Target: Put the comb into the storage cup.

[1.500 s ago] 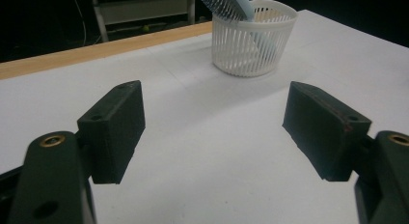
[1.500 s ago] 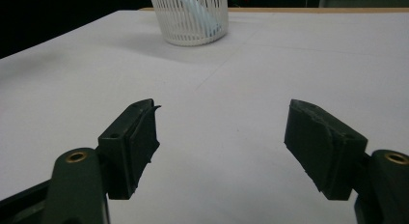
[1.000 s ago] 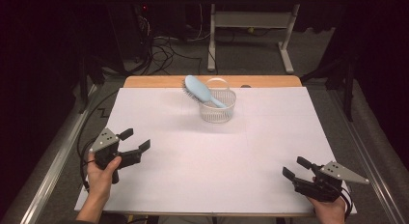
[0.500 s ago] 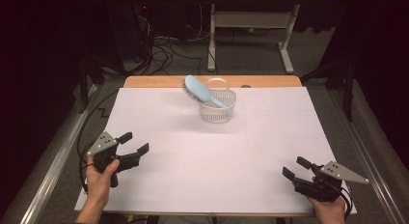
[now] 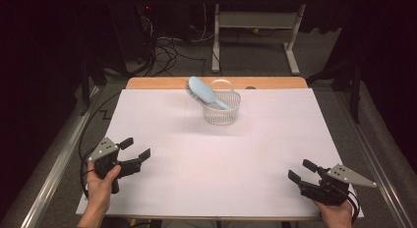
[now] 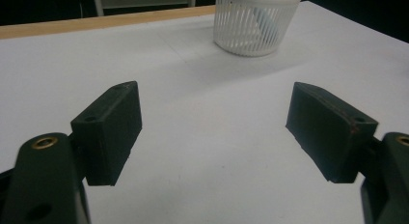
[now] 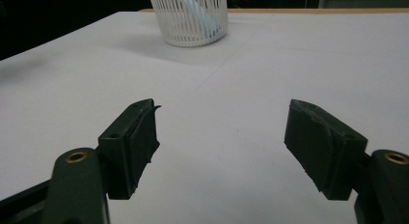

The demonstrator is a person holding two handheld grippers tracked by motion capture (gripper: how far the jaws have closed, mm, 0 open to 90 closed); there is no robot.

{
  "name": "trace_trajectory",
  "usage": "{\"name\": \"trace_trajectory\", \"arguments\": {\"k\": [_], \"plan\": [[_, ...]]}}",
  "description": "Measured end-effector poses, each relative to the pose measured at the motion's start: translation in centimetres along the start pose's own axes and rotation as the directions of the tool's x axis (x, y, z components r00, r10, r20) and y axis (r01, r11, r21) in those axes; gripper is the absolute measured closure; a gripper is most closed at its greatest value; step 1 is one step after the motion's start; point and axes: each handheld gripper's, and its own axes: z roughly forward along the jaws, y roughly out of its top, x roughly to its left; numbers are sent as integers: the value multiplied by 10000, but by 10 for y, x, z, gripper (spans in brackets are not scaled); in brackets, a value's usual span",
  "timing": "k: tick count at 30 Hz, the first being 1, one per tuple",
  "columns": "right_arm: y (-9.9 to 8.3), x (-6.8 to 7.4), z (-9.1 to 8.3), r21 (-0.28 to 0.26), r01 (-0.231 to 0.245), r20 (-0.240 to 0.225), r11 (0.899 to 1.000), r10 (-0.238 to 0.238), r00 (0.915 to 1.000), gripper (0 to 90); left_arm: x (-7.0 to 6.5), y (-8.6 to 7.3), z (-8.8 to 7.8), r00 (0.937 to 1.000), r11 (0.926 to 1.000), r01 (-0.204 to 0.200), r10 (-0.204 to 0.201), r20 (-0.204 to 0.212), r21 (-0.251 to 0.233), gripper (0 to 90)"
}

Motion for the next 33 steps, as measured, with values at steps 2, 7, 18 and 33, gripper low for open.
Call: {"name": "trace_trajectory", "arguments": {"k": [2,7,18,33], "plan": [[0,0,0,-7,-8,16,10000,8,10000,281,0,-1,0,10000,10000,9,-9,-5,2,209],[0,0,0,-11,46,6,10000,-46,10000,282,1,-4,-1,10000,10000,31,-31,-26,31,207],[0,0,-1,-13,-8,14,10000,8,10000,281,3,-10,-2,9999,9998,128,-126,-93,130,204],[0,0,-1,-4,1,13,10000,-1,10000,281,5,-21,-1,9993,9991,343,-339,-154,254,204]]}}
